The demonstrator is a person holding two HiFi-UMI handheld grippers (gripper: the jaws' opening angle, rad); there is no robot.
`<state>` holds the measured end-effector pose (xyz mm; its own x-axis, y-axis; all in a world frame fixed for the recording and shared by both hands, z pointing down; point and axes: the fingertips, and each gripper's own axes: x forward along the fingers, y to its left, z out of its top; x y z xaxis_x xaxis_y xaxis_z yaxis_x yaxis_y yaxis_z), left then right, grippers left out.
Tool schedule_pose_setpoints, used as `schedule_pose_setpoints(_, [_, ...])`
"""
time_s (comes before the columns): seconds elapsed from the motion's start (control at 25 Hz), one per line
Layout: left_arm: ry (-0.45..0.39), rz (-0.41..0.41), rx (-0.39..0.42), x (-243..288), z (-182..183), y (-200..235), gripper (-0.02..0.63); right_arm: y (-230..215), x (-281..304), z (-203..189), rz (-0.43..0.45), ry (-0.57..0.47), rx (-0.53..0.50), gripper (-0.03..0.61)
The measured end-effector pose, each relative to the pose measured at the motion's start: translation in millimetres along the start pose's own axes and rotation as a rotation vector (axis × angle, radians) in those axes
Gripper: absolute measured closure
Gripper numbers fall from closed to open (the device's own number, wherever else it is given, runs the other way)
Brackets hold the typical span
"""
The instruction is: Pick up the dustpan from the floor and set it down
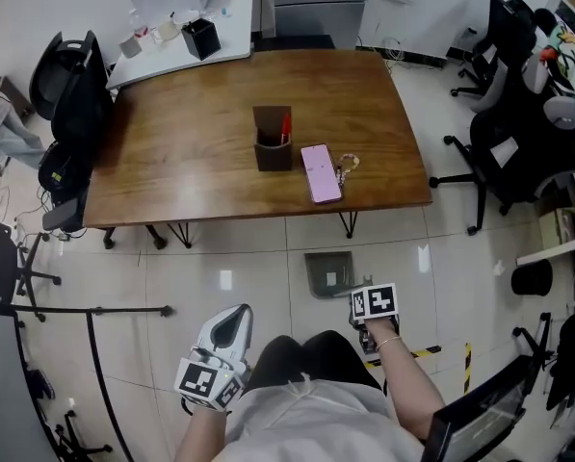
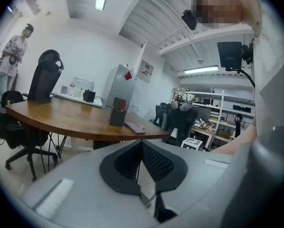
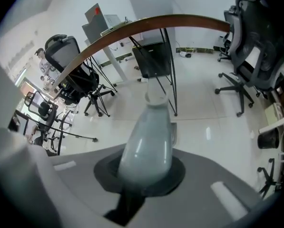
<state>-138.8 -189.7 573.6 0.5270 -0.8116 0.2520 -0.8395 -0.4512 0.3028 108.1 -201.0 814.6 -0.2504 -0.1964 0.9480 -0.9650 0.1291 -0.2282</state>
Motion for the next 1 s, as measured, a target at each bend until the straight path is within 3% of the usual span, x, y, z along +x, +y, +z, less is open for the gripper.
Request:
schedule_pose_setpoints(0.24, [0.01,-0.022,-0.007,-7,13,-8,0.6,-3,-17,-10,0.022,0.002,0.038,0.568])
schedule_pose_setpoints(0.48, [0.029,-0.051,-0.031,-35,53,-22,0.6,27,-102,-10,0.056,-0.026,0.067,0.572])
schedule_pose_setpoints(0.76, [0.019,-0.078,-0.011,-78,75,-37,0.6,59,-182,-45,0.091,-0.094,0.08,0.574])
schedule_pose_setpoints(1.0, [-0.029,-0.077,0.02,-122,67,-84,0.6,68,-228,-90,0.131,-0.17,0.04,0.574])
